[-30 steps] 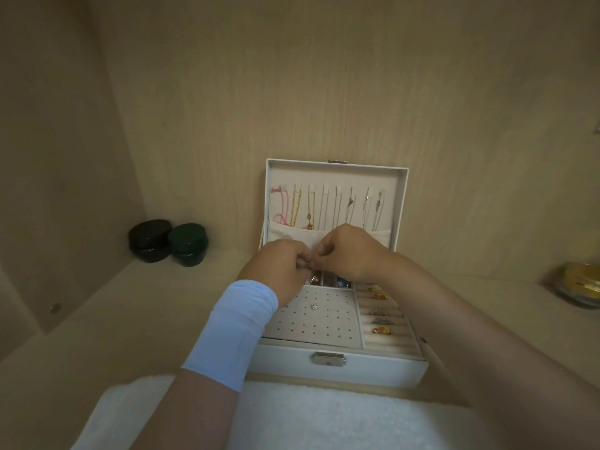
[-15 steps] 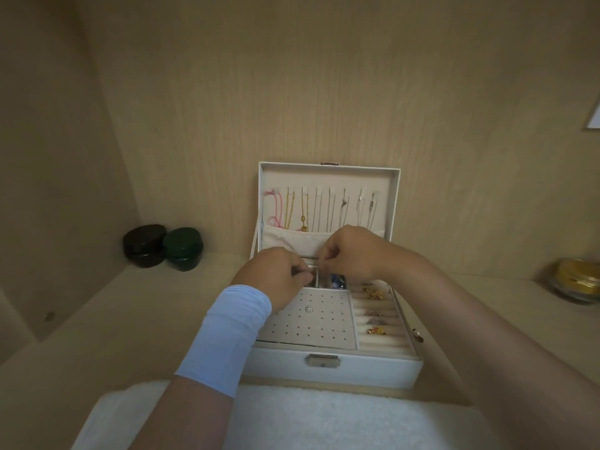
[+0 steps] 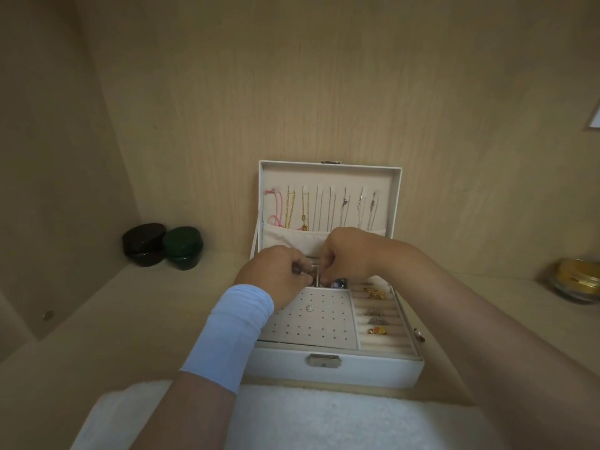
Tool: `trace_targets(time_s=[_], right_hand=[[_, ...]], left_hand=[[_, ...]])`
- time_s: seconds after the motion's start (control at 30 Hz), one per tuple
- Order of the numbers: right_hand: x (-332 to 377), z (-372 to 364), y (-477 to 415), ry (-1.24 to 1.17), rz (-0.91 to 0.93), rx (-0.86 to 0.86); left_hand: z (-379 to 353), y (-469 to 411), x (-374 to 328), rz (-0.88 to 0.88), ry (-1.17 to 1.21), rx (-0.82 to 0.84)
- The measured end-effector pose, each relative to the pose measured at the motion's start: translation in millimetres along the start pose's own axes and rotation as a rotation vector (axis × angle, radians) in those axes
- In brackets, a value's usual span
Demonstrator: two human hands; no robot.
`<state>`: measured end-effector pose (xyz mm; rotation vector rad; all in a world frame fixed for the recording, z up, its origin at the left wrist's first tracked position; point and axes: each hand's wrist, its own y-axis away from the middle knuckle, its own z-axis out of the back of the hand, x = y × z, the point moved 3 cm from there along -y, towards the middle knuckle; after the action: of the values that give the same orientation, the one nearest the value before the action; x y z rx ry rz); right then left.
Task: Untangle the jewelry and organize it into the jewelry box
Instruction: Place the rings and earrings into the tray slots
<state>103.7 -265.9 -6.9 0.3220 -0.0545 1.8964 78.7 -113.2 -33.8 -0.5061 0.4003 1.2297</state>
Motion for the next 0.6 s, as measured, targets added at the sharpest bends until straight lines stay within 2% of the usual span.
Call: trace_targets(time_s=[0.27,0.33,0.5,0.6], right_hand=[[-5,0,-5,0.000,-0.012,-0.098],[-6,2,-1,-0.063,-0.004,-0.132],[-28,30,35,-0.147,-0.013,-0.259],[-60,42,65,-0.198,-0.054,-0.314]], left_hand=[[2,2,-2,-0.046,-0.011,-0.041],[1,2,-3,-0.053,-0.028,-0.044],[4,5,-14,-0.095,-0.071,-0.117],[0,7,-41,-0.185,-0.013,-0.135]])
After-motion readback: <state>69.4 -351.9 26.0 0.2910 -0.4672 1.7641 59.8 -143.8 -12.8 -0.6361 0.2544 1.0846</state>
